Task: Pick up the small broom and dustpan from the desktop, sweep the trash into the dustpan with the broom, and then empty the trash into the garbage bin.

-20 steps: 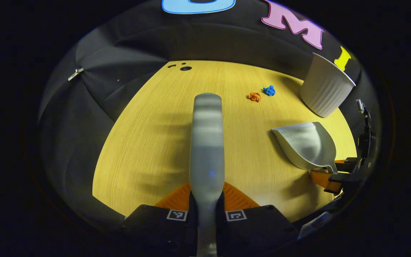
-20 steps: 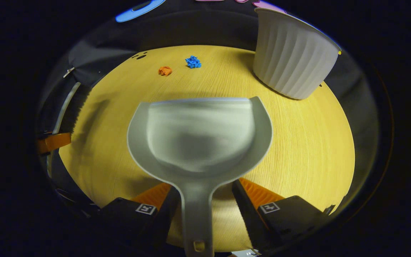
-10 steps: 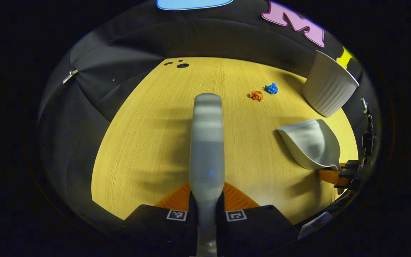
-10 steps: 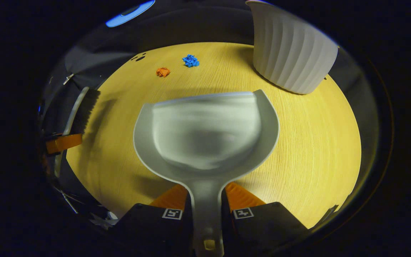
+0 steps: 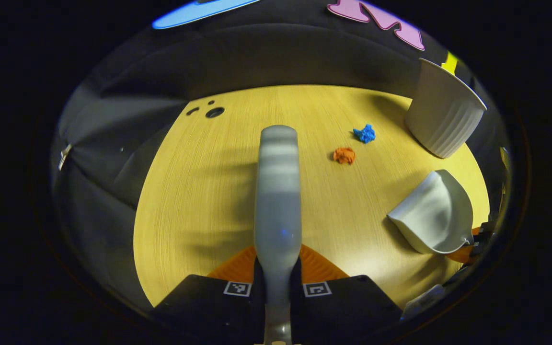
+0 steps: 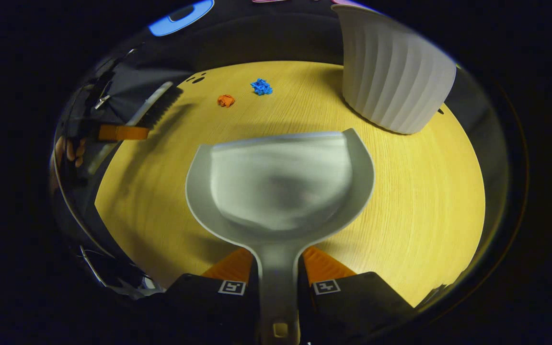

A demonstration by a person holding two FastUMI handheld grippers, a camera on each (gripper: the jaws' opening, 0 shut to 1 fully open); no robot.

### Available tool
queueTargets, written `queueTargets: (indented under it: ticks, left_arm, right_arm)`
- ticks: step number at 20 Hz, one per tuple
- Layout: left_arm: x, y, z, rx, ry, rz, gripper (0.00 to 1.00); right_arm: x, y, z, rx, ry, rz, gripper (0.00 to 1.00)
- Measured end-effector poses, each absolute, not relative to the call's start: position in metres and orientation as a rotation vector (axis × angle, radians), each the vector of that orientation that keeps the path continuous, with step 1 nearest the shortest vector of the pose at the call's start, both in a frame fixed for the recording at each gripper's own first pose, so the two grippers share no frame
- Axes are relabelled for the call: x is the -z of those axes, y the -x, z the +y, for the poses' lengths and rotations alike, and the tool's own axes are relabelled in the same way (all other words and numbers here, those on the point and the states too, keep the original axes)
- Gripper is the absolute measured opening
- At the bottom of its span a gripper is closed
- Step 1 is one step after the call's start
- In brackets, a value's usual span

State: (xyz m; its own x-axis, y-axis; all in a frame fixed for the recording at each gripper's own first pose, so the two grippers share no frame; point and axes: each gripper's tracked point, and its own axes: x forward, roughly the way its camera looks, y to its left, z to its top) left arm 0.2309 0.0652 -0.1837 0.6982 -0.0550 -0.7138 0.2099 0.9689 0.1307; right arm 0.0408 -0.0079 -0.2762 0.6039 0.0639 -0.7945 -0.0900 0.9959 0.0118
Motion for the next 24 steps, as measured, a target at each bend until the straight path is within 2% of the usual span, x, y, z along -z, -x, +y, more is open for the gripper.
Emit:
queueTargets:
  ticks: [6, 11, 16, 17, 20, 24]
  left_arm:
    - [0.178, -0.31, 0.041, 0.254, -0.426, 0.788, 0.25]
    - [0.182, -0.359, 0.012, 0.373, -0.651, 0.762, 0.25]
    - [0.185, -0.371, -0.02, 0.494, -0.764, 0.749, 0.27]
    - [0.188, -0.369, -0.026, 0.523, -0.783, 0.754, 0.24]
    - [0.192, -0.362, -0.041, 0.607, -0.84, 0.763, 0.27]
    - [0.198, -0.339, -0.065, 0.724, -0.895, 0.775, 0.27]
  right_arm:
    - [0.252, -0.046, -0.027, -0.082, 0.052, 0.888, 0.36]
    - [0.262, -0.039, -0.043, -0.102, 0.163, 0.911, 0.36]
    - [0.27, -0.022, -0.038, -0.126, 0.16, 0.941, 0.36]
    - [0.272, -0.02, -0.037, -0.132, 0.153, 0.945, 0.36]
    - [0.269, -0.015, -0.033, -0.136, 0.135, 0.95, 0.36]
    - [0.269, -0.016, -0.031, -0.146, 0.142, 0.95, 0.36]
